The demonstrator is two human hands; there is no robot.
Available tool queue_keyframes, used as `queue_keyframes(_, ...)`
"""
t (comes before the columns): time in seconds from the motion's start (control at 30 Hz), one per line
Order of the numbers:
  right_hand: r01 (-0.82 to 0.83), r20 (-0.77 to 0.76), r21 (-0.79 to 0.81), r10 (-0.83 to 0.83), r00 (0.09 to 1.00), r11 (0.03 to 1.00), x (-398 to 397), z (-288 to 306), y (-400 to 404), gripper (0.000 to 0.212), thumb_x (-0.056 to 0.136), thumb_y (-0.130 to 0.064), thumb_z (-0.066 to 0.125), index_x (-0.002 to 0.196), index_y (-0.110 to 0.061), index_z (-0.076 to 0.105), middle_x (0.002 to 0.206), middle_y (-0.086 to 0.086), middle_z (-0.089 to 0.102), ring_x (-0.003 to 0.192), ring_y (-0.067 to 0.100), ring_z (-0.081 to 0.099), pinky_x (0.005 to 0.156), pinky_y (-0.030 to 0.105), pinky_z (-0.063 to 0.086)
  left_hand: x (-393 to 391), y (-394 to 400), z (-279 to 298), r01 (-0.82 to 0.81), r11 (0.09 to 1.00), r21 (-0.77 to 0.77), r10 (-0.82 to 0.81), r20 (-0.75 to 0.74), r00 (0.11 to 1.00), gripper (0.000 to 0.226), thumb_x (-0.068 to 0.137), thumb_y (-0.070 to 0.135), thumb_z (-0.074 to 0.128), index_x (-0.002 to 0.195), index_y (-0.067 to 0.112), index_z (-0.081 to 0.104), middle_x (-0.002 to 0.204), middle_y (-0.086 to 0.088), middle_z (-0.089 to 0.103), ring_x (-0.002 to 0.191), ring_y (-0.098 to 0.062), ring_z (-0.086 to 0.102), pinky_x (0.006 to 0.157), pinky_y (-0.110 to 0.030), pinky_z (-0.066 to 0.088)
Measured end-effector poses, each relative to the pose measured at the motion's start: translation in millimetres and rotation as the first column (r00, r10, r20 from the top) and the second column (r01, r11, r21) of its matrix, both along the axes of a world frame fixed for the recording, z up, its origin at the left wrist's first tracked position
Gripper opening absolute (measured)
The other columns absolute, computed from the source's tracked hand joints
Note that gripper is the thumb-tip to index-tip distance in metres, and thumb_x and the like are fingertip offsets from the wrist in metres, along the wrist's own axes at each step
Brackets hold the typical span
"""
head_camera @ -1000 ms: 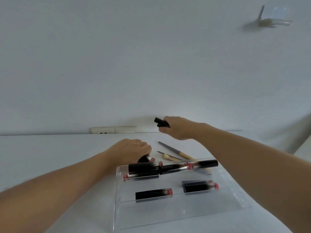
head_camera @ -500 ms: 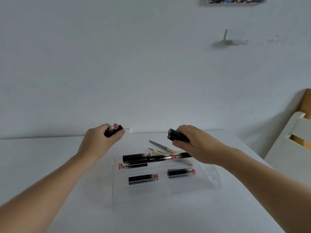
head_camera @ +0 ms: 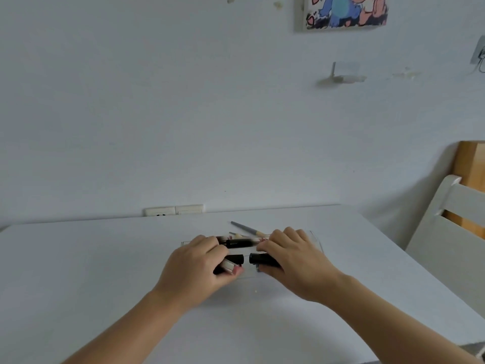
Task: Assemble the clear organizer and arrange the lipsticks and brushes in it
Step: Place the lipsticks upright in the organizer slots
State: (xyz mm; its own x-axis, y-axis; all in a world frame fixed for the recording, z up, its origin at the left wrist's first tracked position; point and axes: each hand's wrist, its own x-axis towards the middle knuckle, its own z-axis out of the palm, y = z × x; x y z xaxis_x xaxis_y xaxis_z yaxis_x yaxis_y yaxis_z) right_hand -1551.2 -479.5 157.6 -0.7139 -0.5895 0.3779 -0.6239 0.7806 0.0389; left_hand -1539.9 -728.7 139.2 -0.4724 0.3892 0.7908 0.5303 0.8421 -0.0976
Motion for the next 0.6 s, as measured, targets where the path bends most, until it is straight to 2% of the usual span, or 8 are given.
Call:
queue_keyframes(0.17, -0.019, -0.088, -0.025, 0.017, 0.996, 1.000, 0.1, -7.5, 4.8, 0.030, 0.100, -0.053, 0.048, 0.109, -0.028, 0.063, 0.107, -0.008, 0.057, 0.090, 0.020, 0.051, 0.081, 0.033, 0.043, -4.1, -0.4, -5.7, 0.017, 1.000, -0.024, -0.018, -0.058, 0.998, 0.026, 0.082, 0.038, 0.070, 0.066, 0.018, 0.067, 0.069, 0.005, 0.057, 0.061, -0.019, 0.052, 0.051, -0.030, 0.046)
queue_keyframes(0.27, -0.008, -0.123, -0.054, 0.002, 0.992, 0.998, -0.1, -18.3, 4.5, 0.032, 0.099, -0.052, 0.049, 0.115, -0.029, 0.063, 0.115, -0.006, 0.058, 0.096, 0.021, 0.053, 0.086, 0.034, 0.044, -8.1, -3.3, -7.7, 0.057, 0.998, -0.028, -0.058, -0.031, 0.998, 0.026, 0.083, 0.039, 0.073, 0.069, 0.016, 0.069, 0.076, 0.002, 0.057, 0.066, -0.020, 0.049, 0.060, -0.030, 0.045)
queue_keyframes(0.37, 0.004, -0.103, -0.129, -0.018, 0.995, 0.992, 1.2, -26.5, 2.9, 0.037, 0.099, -0.051, 0.050, 0.124, -0.027, 0.063, 0.116, -0.006, 0.060, 0.098, 0.021, 0.054, 0.090, 0.031, 0.039, -9.2, -5.1, -7.5, 0.069, 0.997, -0.043, -0.069, 0.005, 0.998, 0.027, 0.086, 0.043, 0.067, 0.077, 0.018, 0.074, 0.078, 0.002, 0.056, 0.068, -0.020, 0.049, 0.064, -0.030, 0.043)
queue_keyframes(0.5, 0.012, -0.032, -0.156, -0.017, 0.999, 0.988, 2.3, -26.3, 3.3, 0.041, 0.097, -0.055, 0.048, 0.123, -0.028, 0.062, 0.115, -0.007, 0.058, 0.100, 0.021, 0.053, 0.089, 0.029, 0.034, -6.9, -5.1, -5.0, 0.067, 0.996, -0.064, -0.062, 0.067, 0.996, 0.029, 0.084, 0.043, 0.062, 0.088, 0.017, 0.076, 0.077, 0.002, 0.057, 0.067, -0.021, 0.054, 0.062, -0.037, 0.050)
queue_keyframes(0.6, 0.012, 0.032, -0.134, -0.008, 0.999, 0.991, 2.5, -25.2, 4.8, 0.048, 0.092, -0.062, 0.047, 0.124, -0.029, 0.062, 0.117, -0.007, 0.057, 0.103, 0.021, 0.050, 0.091, 0.032, 0.036, -3.2, -6.4, -3.4, 0.049, 0.995, -0.083, -0.037, 0.134, 0.990, 0.045, 0.083, 0.058, 0.061, 0.096, 0.017, 0.075, 0.082, 0.002, 0.057, 0.070, -0.021, 0.057, 0.064, -0.036, 0.051)
